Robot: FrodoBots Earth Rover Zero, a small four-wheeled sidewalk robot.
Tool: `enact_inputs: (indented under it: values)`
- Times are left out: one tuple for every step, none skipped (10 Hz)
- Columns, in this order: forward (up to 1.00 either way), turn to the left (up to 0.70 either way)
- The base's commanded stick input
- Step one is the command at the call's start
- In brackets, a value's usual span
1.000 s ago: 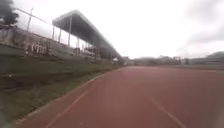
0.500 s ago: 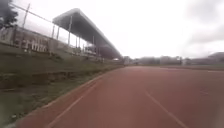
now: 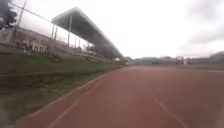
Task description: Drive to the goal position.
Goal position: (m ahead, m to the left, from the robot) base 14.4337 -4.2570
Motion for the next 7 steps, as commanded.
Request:
enact_inputs:
  values:
    - [0.70,0.00]
    - [0.70,-0.34]
    - [0.70,-0.34]
    - [0.70,-0.34]
    - [0.70,-0.34]
    - [0.70,-0.34]
    - [0.70,-0.34]
